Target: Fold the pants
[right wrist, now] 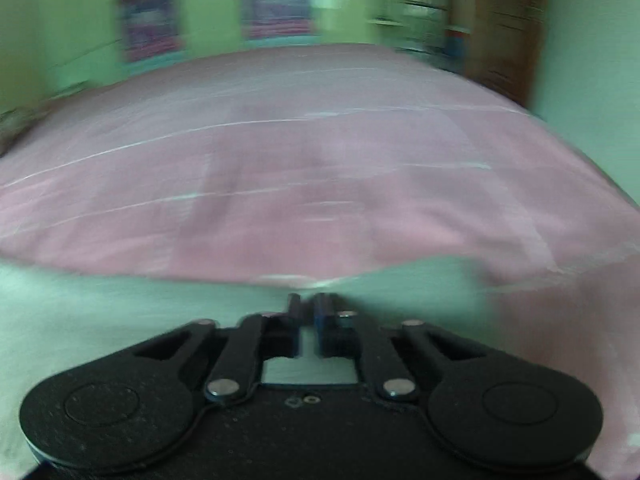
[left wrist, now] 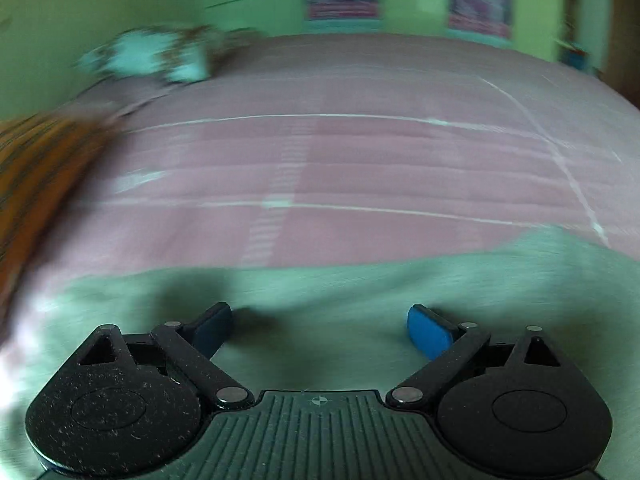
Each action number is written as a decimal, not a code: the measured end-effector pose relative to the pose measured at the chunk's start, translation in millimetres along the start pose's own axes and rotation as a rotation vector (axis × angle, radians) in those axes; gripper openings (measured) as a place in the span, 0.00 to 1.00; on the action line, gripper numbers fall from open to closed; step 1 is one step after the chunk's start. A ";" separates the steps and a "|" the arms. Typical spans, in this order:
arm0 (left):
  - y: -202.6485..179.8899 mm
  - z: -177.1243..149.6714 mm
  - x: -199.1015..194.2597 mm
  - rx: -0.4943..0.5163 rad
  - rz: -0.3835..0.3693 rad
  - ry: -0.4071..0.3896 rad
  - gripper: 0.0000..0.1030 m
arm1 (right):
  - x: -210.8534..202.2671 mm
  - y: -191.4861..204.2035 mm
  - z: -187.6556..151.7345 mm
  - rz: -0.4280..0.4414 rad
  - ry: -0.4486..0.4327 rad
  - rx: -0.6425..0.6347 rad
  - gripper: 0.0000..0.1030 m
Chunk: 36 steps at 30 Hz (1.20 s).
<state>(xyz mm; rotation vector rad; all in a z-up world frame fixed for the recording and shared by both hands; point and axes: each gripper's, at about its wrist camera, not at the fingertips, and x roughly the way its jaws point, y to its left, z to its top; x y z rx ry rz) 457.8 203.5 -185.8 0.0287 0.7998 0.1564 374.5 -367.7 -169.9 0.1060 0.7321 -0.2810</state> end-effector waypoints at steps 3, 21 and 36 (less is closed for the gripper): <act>34.4 -6.5 -35.5 -0.072 -0.049 -0.058 0.83 | -13.4 -44.0 3.8 -0.004 0.003 0.143 0.13; -9.1 -111.5 -106.8 -0.044 -0.130 -0.061 0.91 | -118.2 -96.9 -84.9 0.211 -0.066 0.629 0.21; -13.4 -120.3 -91.5 0.041 -0.129 -0.027 1.00 | -112.1 -106.3 -100.1 0.229 -0.143 0.663 0.07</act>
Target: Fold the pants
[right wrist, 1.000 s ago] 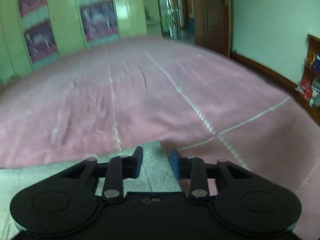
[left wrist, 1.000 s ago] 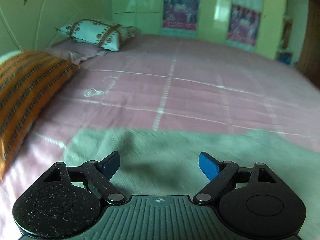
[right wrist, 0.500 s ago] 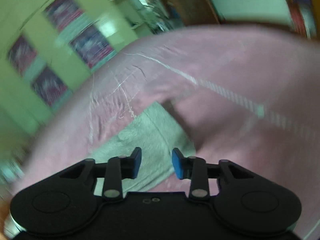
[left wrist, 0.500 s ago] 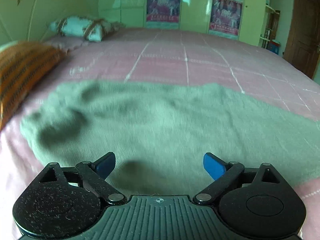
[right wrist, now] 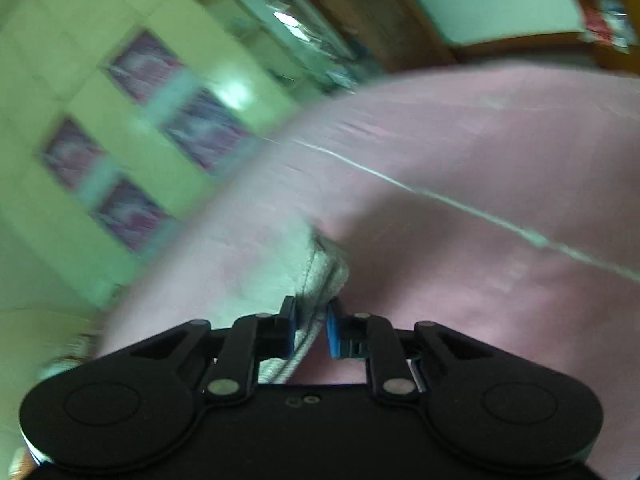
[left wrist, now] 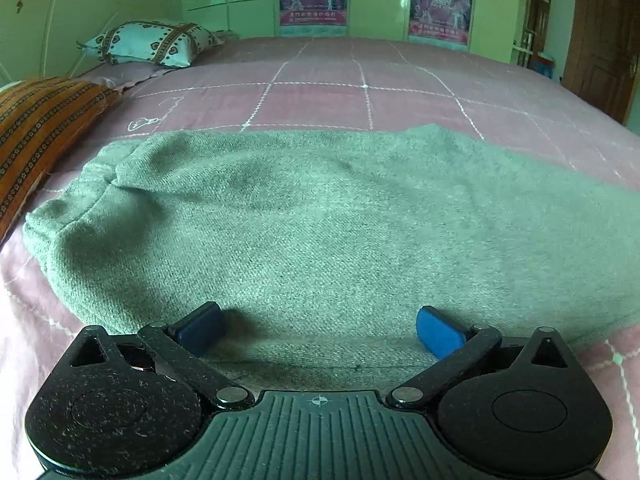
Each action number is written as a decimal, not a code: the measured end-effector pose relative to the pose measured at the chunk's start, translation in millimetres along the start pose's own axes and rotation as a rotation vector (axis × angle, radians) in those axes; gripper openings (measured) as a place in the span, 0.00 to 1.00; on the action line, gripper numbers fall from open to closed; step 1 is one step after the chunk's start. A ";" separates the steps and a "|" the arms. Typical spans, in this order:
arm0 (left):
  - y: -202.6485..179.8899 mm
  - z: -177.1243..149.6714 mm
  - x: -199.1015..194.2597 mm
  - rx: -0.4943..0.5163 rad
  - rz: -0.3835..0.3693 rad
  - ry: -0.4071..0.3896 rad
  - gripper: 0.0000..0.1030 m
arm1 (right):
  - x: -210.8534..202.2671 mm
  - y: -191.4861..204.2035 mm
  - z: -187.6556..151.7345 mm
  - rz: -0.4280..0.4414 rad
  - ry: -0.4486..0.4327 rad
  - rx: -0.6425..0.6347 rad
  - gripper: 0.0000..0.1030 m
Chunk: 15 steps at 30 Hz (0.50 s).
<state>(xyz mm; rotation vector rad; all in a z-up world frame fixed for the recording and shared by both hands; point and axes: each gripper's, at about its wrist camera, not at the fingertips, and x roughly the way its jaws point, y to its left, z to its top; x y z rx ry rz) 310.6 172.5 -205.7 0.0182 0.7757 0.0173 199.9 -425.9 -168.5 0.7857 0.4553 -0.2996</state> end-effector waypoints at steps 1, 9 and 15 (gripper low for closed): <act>0.8 1.1 0.6 0.001 0.000 0.004 1.00 | 15.1 -15.3 -5.5 -0.051 0.052 0.037 0.06; -30.3 18.6 -36.5 -0.134 -0.025 -0.076 0.99 | 24.4 -14.9 -1.1 -0.038 0.082 0.038 0.16; -178.6 27.7 -47.6 -0.002 -0.210 -0.112 0.99 | 22.5 -24.2 -2.8 0.006 0.090 0.091 0.19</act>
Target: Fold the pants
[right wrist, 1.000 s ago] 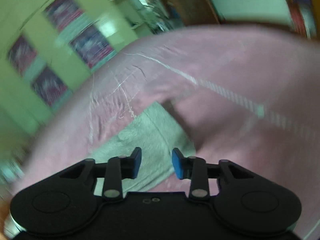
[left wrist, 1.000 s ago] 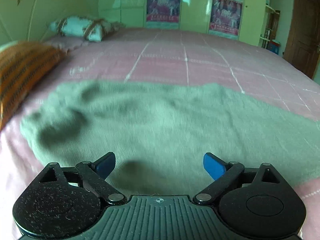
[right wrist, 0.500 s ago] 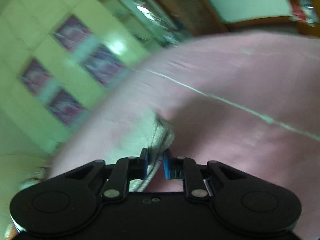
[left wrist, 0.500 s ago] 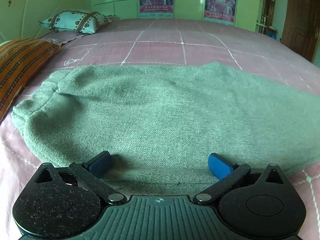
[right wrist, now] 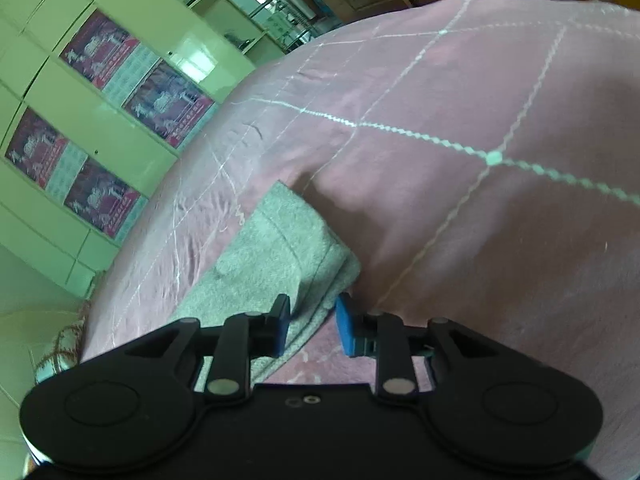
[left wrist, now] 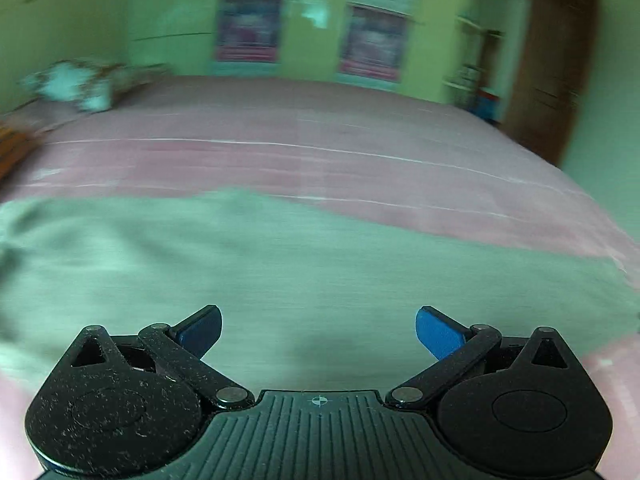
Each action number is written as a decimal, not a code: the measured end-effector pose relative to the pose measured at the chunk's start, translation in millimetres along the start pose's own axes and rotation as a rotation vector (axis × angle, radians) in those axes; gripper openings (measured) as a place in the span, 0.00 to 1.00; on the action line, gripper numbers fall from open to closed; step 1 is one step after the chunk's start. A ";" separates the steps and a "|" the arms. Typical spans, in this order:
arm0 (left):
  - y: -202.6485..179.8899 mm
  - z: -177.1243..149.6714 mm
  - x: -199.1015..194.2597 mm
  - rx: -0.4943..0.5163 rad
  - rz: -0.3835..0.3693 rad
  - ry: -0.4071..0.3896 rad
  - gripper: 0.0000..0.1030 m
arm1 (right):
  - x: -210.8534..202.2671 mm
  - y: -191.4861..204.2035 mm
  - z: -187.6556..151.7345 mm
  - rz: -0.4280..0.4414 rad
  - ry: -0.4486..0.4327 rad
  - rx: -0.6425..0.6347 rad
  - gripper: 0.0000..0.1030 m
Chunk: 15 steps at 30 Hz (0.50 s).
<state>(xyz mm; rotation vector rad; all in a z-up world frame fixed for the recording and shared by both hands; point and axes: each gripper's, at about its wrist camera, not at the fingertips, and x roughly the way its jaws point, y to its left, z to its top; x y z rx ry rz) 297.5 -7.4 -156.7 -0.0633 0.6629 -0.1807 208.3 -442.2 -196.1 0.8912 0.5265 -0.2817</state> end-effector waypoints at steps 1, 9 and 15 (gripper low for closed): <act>-24.2 -0.9 5.6 0.016 -0.023 -0.001 1.00 | -1.2 -1.5 -0.7 0.009 -0.004 0.015 0.18; -143.4 -28.6 63.1 0.170 -0.057 0.132 1.00 | -4.7 -7.9 -3.5 0.060 -0.003 0.047 0.16; -132.1 -25.7 56.0 0.083 -0.013 0.064 1.00 | -2.5 -19.5 1.7 0.092 -0.033 0.094 0.15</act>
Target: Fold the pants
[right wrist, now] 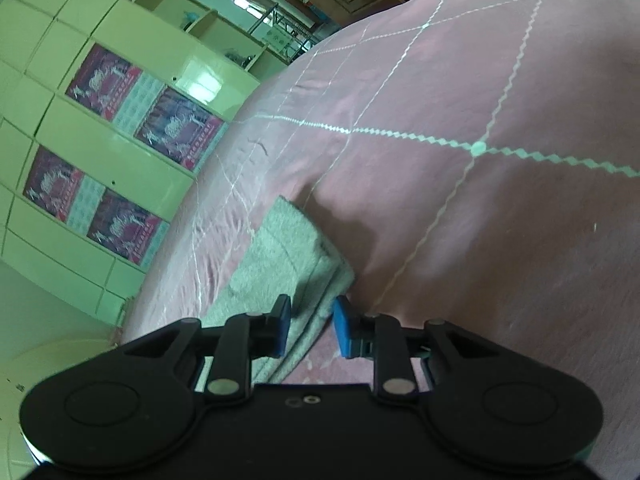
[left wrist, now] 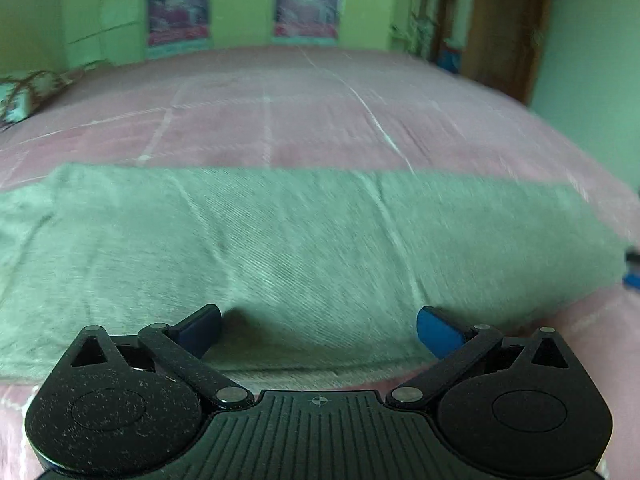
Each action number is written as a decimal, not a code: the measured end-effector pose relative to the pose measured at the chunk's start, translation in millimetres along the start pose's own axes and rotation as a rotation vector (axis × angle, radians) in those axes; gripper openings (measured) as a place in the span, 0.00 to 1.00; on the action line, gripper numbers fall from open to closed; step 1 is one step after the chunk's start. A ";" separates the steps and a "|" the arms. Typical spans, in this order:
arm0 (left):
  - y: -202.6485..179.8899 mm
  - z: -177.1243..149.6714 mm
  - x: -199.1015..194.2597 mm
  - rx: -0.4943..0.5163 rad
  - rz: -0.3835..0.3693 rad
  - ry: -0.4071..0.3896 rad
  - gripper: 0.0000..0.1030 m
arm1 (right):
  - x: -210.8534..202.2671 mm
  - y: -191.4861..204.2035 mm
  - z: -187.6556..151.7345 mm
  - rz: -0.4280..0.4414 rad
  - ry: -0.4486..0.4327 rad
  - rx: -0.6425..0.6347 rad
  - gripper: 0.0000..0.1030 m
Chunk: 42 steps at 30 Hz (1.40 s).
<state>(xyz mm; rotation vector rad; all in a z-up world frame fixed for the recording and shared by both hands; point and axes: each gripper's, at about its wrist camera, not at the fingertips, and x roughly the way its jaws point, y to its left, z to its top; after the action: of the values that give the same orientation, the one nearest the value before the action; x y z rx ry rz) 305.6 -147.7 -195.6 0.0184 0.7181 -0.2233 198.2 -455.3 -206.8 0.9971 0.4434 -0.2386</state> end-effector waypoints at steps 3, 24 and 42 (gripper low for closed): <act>2.6 -7.4 6.3 0.030 0.022 0.019 1.00 | 3.4 -3.9 1.4 0.012 -0.007 0.018 0.14; 1.5 -11.0 8.9 0.031 0.020 0.018 1.00 | 30.3 2.1 0.7 0.003 0.041 0.079 0.07; 0.6 -16.1 11.7 0.053 0.014 -0.016 1.00 | 33.6 16.1 -1.2 -0.090 0.021 -0.066 0.06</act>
<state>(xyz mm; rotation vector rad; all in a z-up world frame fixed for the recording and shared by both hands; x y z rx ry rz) 303.8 -147.8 -215.4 0.0717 0.6954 -0.2284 233.9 -445.5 -210.8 0.9165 0.5131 -0.2926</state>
